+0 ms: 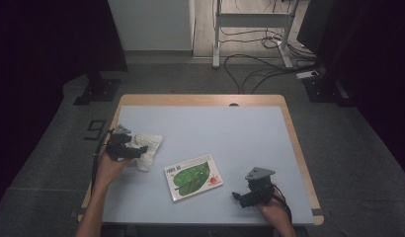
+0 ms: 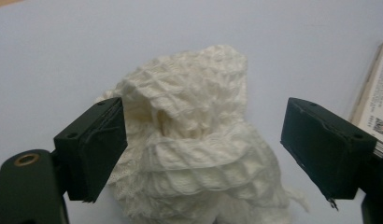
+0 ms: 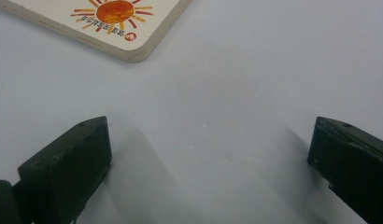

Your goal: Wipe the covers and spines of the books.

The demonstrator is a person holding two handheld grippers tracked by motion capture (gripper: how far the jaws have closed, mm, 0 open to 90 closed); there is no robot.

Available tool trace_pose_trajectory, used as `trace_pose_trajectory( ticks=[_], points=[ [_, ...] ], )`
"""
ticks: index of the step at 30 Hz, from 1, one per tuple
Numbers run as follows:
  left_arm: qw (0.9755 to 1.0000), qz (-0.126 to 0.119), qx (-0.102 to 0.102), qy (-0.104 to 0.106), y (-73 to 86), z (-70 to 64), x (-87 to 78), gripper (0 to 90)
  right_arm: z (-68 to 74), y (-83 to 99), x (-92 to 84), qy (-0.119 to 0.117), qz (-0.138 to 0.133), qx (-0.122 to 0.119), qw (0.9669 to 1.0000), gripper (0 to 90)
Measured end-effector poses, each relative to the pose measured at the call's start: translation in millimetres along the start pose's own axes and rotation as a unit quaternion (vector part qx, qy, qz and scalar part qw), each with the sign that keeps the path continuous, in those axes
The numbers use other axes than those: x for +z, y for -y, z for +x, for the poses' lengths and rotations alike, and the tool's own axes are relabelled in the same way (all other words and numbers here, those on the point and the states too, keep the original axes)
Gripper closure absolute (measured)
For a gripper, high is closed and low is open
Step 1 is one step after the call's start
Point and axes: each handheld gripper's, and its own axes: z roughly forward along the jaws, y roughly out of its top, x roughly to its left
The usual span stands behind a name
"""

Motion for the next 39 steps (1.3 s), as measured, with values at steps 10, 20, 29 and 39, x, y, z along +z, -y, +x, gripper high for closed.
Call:
trace_pose_trajectory(
  ticks=[10,20,29,39],
  points=[
    [0.9989,-0.006,0.044,0.015,-3.8,-25.2,-11.5,13.0,0.0,0.0,0.0,0.000,0.000,0.000,1.0000,0.0],
    [0.9948,-0.014,0.089,0.047,4.1,-59.6,-19.1,3.7,0.0,0.0,0.0,0.000,0.000,0.000,1.0000,0.0],
    [0.9910,-0.007,0.114,0.070,21.8,-83.4,-15.6,0.0,0.0,0.1,-0.1,0.000,0.000,0.000,1.0000,0.0],
    [0.9867,0.006,0.129,0.098,42.5,-101.9,0.3,0.0,0.0,0.1,0.0,0.000,0.000,0.000,1.0000,0.0]
  ],
)
